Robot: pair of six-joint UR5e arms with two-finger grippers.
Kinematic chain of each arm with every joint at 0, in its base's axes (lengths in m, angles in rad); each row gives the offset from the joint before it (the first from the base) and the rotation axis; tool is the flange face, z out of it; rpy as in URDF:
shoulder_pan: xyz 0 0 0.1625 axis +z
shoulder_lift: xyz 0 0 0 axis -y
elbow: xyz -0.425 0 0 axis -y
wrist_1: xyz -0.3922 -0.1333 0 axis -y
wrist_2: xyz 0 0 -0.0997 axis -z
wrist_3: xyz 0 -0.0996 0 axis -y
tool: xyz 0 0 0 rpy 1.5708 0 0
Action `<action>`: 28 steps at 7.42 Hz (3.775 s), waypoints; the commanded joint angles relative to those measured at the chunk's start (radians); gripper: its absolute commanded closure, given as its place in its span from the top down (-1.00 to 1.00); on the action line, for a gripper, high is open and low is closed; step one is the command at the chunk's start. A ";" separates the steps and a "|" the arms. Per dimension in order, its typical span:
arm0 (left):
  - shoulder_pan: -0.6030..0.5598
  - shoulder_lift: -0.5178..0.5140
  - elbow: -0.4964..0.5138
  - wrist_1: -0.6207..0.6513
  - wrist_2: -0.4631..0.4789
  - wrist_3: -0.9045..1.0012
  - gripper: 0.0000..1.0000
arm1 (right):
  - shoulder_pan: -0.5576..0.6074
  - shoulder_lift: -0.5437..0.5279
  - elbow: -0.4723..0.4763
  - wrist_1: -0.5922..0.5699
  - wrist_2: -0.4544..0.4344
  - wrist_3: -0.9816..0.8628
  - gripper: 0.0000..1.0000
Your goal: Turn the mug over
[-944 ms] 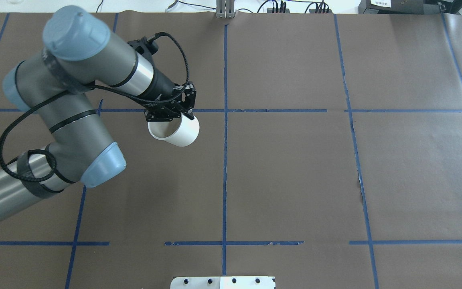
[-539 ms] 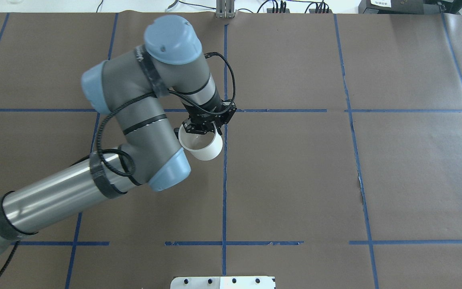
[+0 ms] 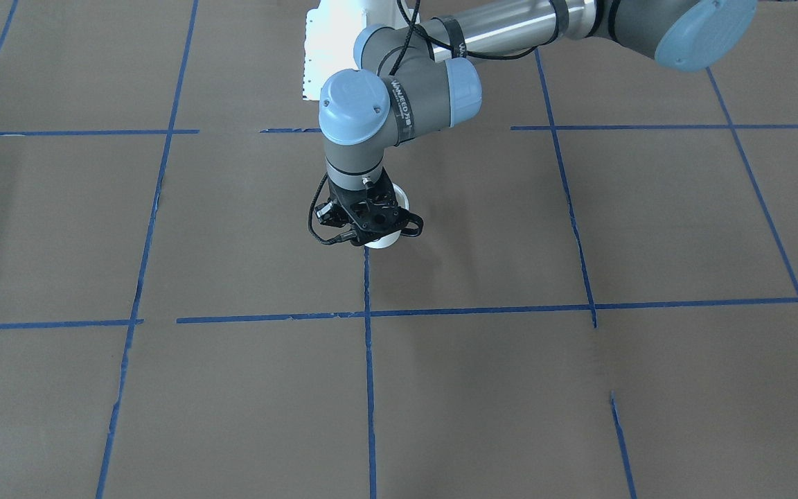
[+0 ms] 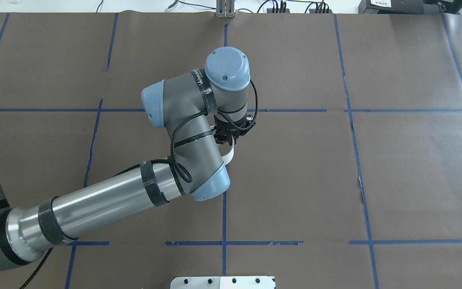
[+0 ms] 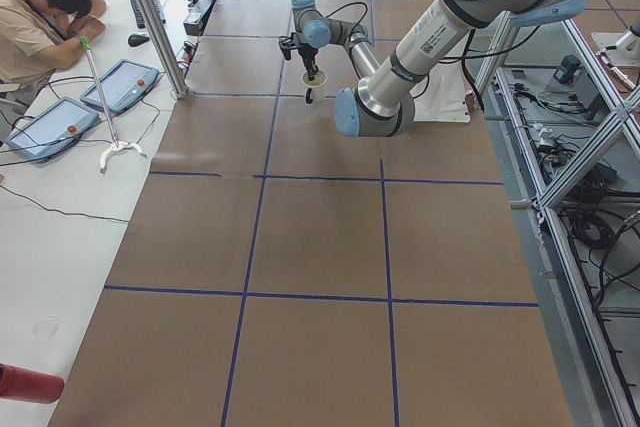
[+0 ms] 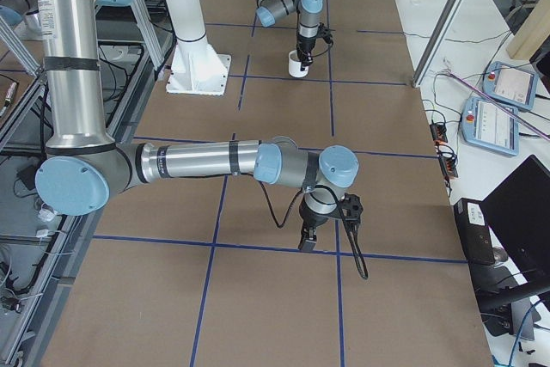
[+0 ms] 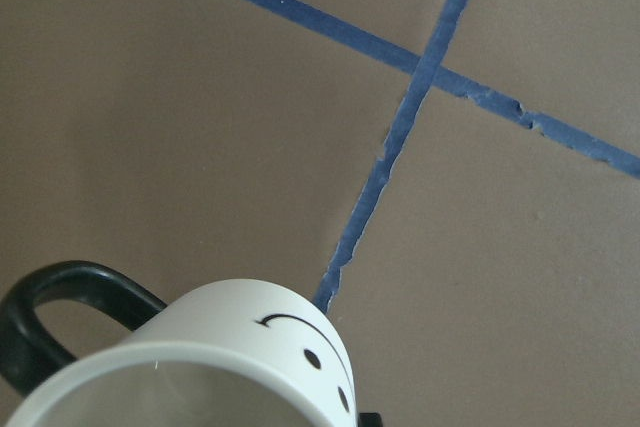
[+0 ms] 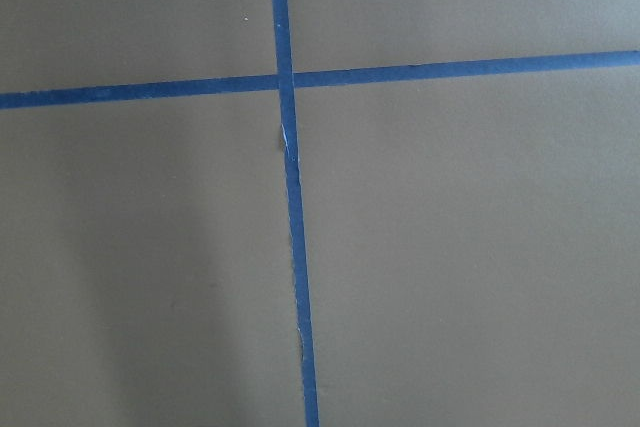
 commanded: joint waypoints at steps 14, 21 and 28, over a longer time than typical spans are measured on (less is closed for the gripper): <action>-0.961 0.882 -0.532 0.236 -0.216 1.810 1.00 | 0.000 0.000 0.000 0.000 0.000 0.000 1.00; -1.113 1.017 -0.346 0.154 -0.397 1.909 1.00 | 0.000 0.000 0.000 0.000 0.000 0.000 1.00; -1.111 1.015 -0.344 0.096 -0.392 1.798 1.00 | 0.000 0.000 0.000 0.000 0.000 0.000 1.00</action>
